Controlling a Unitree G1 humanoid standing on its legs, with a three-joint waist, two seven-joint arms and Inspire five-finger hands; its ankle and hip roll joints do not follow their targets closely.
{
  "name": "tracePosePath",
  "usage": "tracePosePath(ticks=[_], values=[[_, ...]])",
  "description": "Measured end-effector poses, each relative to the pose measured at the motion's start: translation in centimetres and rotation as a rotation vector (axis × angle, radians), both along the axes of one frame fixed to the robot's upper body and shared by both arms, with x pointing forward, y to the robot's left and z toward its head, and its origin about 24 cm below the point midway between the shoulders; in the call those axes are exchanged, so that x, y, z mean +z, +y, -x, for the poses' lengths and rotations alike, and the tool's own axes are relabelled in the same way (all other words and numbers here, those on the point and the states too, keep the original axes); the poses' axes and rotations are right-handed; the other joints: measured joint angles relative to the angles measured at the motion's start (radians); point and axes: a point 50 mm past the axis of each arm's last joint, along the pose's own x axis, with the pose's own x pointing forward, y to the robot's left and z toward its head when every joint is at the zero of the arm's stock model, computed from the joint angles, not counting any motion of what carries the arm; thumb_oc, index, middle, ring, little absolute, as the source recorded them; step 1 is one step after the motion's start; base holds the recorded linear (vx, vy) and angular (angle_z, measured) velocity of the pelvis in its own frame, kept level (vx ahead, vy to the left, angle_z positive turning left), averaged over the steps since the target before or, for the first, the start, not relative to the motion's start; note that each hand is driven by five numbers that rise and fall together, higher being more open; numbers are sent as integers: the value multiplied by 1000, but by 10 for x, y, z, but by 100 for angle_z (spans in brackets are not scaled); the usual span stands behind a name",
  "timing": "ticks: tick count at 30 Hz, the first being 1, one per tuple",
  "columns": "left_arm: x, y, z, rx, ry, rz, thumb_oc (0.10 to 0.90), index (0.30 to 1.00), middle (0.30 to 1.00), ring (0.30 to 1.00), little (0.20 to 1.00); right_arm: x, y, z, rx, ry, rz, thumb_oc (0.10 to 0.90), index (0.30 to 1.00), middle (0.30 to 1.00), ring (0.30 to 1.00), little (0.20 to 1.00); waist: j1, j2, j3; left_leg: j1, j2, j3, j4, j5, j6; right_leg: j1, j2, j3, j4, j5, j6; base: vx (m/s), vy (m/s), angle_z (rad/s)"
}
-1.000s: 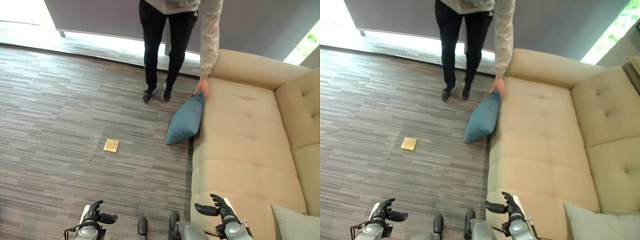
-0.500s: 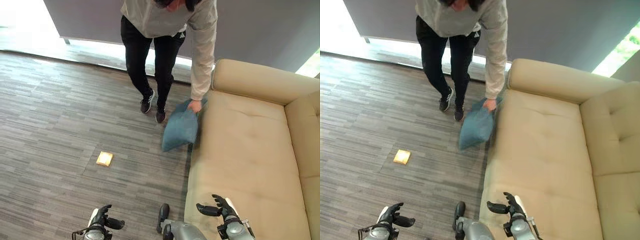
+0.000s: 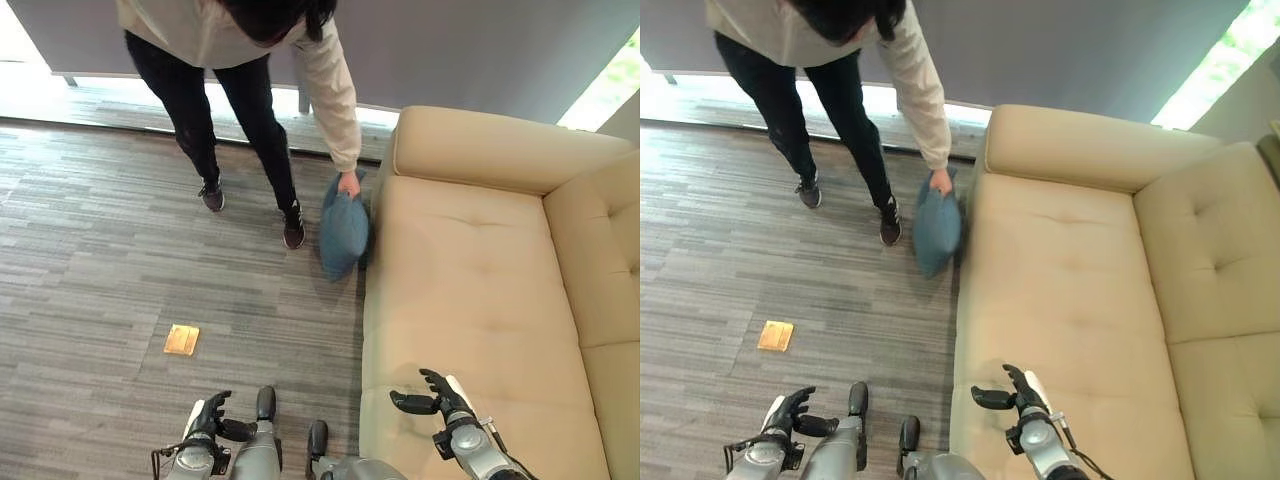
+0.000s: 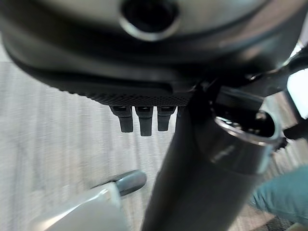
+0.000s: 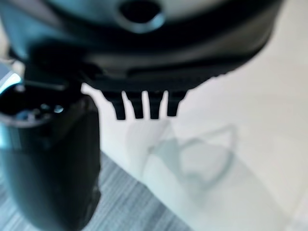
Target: Pick up all the scattered cushions and arrange them neatly on the sofa.
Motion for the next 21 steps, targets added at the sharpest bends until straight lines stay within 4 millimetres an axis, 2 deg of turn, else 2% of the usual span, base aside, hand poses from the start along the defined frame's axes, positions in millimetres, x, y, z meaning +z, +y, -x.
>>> tracePosePath(ticks=[1,2,3,4,5,7,8,11,13,14,17,18,19,20,21], values=[[-1,0,1,0,5,-1,800,900,900,900,900,0,0,-1,7,-2,6,800,900,900,900,900,-3,12,-2,26,-1,1,-18,10,12,3,-4,23,4,-9,13,151,237,-54],[-2,1,2,4,14,-3,800,900,900,900,900,1,4,-3,30,-2,15,800,900,900,900,900,-2,21,1,62,-20,13,-56,45,61,0,-23,46,32,-30,35,133,225,-55],[-4,0,5,7,26,0,800,900,900,900,900,0,4,-3,41,1,19,800,900,900,900,900,-4,35,0,77,-20,31,-66,89,69,0,-29,56,60,-56,56,110,202,-42],[-4,0,6,8,32,-1,800,900,900,900,900,-1,6,-1,40,8,15,800,900,900,900,900,-5,39,0,87,-34,40,-59,95,90,-2,-47,59,90,-74,64,78,218,-29],[-4,1,6,9,32,-4,800,900,900,900,900,-2,9,-1,45,11,9,800,900,900,900,900,0,44,-1,111,-53,59,-74,73,112,-43,-77,59,196,-121,85,72,196,-23],[-2,5,4,7,27,-18,800,900,900,900,900,-1,14,-4,60,5,2,800,900,900,900,900,9,50,1,124,-67,87,-80,74,141,-131,-114,53,375,-173,136,70,102,-34],[0,11,4,7,27,-34,800,900,900,900,900,0,20,-7,92,1,-1,800,900,900,900,900,18,49,0,130,-82,109,-73,61,158,-201,-166,36,493,-204,163,67,32,-32],[2,19,5,13,27,-58,800,900,900,900,900,-1,31,-8,108,-3,-29,800,900,900,900,900,19,49,1,163,-101,121,-86,55,161,-234,-233,29,493,-211,184,190,0,-15],[1,22,9,18,41,-67,800,900,900,900,900,0,38,-12,123,-11,-41,800,900,900,900,900,21,45,0,191,-102,138,-103,35,147,-254,-247,29,415,-205,182,237,-62,-31],[-2,25,16,36,68,-70,800,900,900,900,900,2,41,-16,138,-21,-40,800,900,900,900,900,21,40,-2,198,-101,158,-105,33,144,-281,-248,28,352,-175,206,177,-57,-32],[-5,25,21,39,92,-67,800,900,900,900,900,0,40,-13,140,-6,-34,800,900,900,900,900,8,17,-6,217,-113,145,-109,17,136,-294,-240,29,227,-73,212,255,-123,10],[-5,23,20,36,86,-62,800,900,900,900,900,-5,37,-5,129,18,-34,800,900,900,900,900,5,5,-10,230,-118,121,-112,6,125,-274,-237,32,212,-7,189,252,-157,52],[-5,21,20,34,81,-56,800,900,900,900,900,-8,36,1,121,35,-37,800,900,900,900,900,7,4,-12,234,-114,101,-104,0,114,-257,-228,32,204,17,172,282,-197,77],[-5,17,18,27,73,-46,800,900,900,900,900,-13,33,12,112,67,-38,800,900,900,900,900,6,0,-15,235,-105,69,-75,-10,100,-223,-220,23,180,57,138,133,-110,61],[-7,14,20,27,74,-37,800,900,900,900,900,-16,32,16,109,82,-37,800,900,900,900,900,11,8,-18,236,-84,60,-59,-24,80,-207,-200,13,177,49,123,177,-168,57]])
